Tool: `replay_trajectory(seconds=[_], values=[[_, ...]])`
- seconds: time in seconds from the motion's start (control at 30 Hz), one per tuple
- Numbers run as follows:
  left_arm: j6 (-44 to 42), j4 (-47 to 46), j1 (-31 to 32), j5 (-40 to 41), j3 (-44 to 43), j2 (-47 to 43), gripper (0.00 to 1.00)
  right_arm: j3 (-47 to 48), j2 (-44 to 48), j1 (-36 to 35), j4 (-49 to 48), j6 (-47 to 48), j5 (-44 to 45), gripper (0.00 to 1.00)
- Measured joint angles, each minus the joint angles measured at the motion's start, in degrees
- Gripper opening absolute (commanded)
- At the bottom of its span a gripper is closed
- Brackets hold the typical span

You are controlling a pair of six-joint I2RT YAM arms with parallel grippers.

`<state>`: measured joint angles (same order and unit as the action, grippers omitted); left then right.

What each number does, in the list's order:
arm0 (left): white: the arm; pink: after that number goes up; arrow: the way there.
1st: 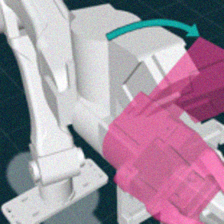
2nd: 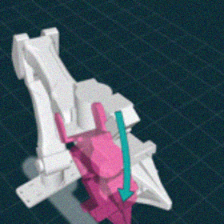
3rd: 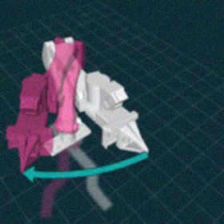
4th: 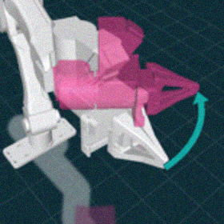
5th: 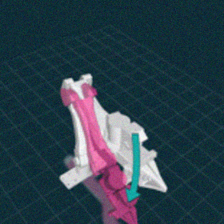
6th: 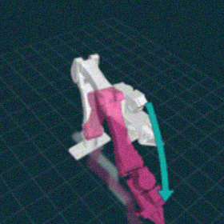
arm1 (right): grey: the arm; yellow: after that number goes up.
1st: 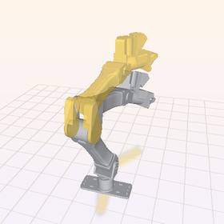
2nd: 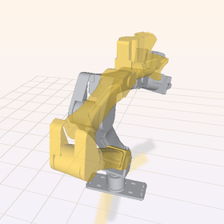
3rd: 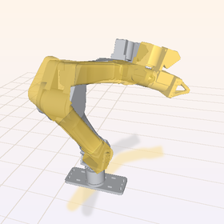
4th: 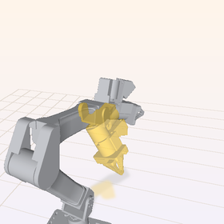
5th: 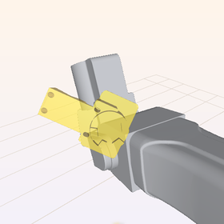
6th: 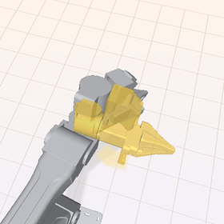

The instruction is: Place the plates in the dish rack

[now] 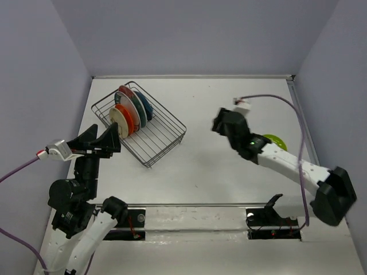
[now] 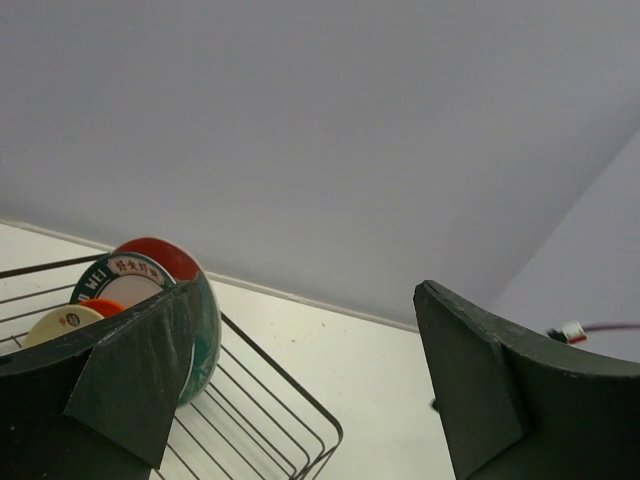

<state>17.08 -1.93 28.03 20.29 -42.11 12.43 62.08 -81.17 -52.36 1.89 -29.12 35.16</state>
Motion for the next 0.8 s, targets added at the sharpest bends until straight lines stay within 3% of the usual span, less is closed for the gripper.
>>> replay_trajectory(seconds=[0.1,0.2,0.3,0.63,0.8], values=[[0.2,-0.3,0.1,-1.7,0.0,0.5,0.99,-20.2,17.1,22.6,6.3,-9.8,-1.9,0.63],[0.4,-0.8,0.3,-3.8,0.0,1.6,0.99,-32.1,32.3,37.8,14.3,-15.3,-3.0,0.63],[0.5,-0.8,0.7,-5.2,0.1,2.3,0.99,-34.6,38.4,46.8,18.6,-18.4,-4.3,0.63],[0.5,-1.0,3.1,-6.3,0.1,1.3,0.99,-35.1,31.2,76.6,19.7,-18.6,-15.9,0.62],[0.5,-1.2,3.6,-6.3,0.1,0.3,0.99,-38.2,24.5,81.2,14.8,-16.5,-26.6,0.61]])
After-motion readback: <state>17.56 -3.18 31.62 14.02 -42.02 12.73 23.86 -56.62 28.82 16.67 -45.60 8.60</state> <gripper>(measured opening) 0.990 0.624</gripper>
